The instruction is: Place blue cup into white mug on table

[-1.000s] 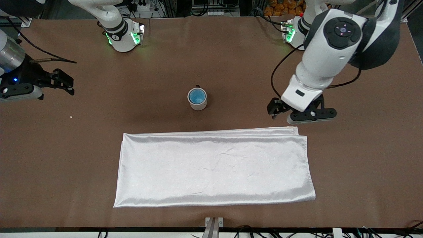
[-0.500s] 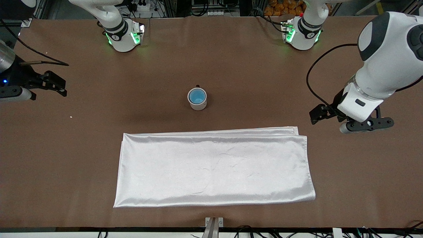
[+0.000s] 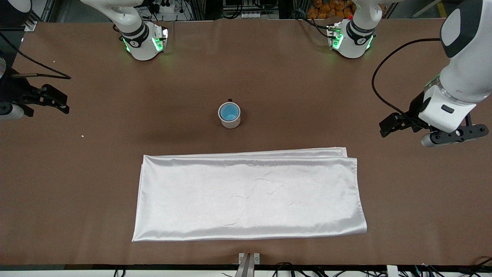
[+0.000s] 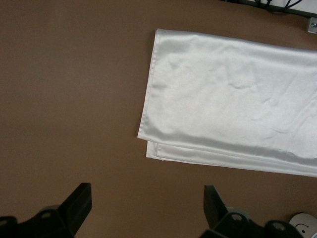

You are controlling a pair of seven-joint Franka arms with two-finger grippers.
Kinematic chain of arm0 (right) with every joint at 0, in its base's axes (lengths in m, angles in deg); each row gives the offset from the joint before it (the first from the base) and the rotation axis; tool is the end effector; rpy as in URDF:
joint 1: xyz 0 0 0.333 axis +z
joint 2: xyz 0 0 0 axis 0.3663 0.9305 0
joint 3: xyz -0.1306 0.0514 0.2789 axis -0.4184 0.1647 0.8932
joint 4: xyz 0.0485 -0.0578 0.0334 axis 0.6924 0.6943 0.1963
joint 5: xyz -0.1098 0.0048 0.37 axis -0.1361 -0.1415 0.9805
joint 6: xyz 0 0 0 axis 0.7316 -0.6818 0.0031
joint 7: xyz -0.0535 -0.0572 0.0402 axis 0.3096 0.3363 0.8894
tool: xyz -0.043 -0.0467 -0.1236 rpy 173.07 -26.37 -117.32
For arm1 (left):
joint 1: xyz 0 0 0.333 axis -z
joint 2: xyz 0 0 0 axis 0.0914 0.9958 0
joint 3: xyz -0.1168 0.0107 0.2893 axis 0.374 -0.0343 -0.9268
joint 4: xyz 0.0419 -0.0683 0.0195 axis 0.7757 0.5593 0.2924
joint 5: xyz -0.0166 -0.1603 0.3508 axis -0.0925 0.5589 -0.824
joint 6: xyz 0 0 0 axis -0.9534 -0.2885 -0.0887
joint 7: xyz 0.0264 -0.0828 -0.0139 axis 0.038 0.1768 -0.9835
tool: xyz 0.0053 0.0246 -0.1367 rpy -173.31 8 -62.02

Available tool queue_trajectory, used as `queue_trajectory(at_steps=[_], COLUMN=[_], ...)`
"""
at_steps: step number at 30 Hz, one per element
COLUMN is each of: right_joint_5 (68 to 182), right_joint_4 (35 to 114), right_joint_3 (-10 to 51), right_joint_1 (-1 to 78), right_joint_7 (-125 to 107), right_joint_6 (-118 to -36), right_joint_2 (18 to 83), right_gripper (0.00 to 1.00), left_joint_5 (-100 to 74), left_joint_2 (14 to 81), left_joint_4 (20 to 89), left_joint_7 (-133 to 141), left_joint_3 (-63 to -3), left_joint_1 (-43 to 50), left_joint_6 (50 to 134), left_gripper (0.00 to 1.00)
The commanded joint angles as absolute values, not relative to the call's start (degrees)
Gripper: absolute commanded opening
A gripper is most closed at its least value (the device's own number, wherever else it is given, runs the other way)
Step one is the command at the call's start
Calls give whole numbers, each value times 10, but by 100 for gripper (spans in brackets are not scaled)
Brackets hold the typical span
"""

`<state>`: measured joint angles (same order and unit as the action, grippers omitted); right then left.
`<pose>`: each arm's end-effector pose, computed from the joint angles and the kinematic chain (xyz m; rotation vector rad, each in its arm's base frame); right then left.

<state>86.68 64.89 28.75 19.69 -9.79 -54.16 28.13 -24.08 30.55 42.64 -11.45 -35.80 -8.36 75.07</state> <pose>0.5608 0.0068 0.5838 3.1141 0.1468 0.0484 0.5975 -0.1145 0.5437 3.1020 0.2578 0.1166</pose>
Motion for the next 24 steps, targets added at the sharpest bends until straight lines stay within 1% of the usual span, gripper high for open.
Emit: queue_trajectory(at_steps=[1,4,8,15,19,24], right_joint_5=[877,891,891,891,891,891], right_joint_4=[631,631,632,635,634,634], right_joint_3=[293,292,291,291,291,291], right_joint_1=[196,196,194,193,192,193], right_joint_7=[-100,-100,-99,-99,-99,-99], right_joint_6=[-530,-529,-530,-528,-524,-524], right_joint_2=[288,287,287,287,287,287], right_gripper=[100,100,100,100,100,100], left_joint_5=[-230,-230,-229,-229,-229,-230], left_joint_2=[274,271,261,255,230,229], left_joint_4=[440,440,446,451,479,478], left_joint_7=[-106,-96,-64,-51,-48,-27], left_joint_3=[-359,-361,-384,-385,-385,-385], left_joint_1=[-97,-99,-94,-94,-94,-94], left_joint_6=[735,731,730,720,720,720], left_gripper=[100,100,100,100,100,100])
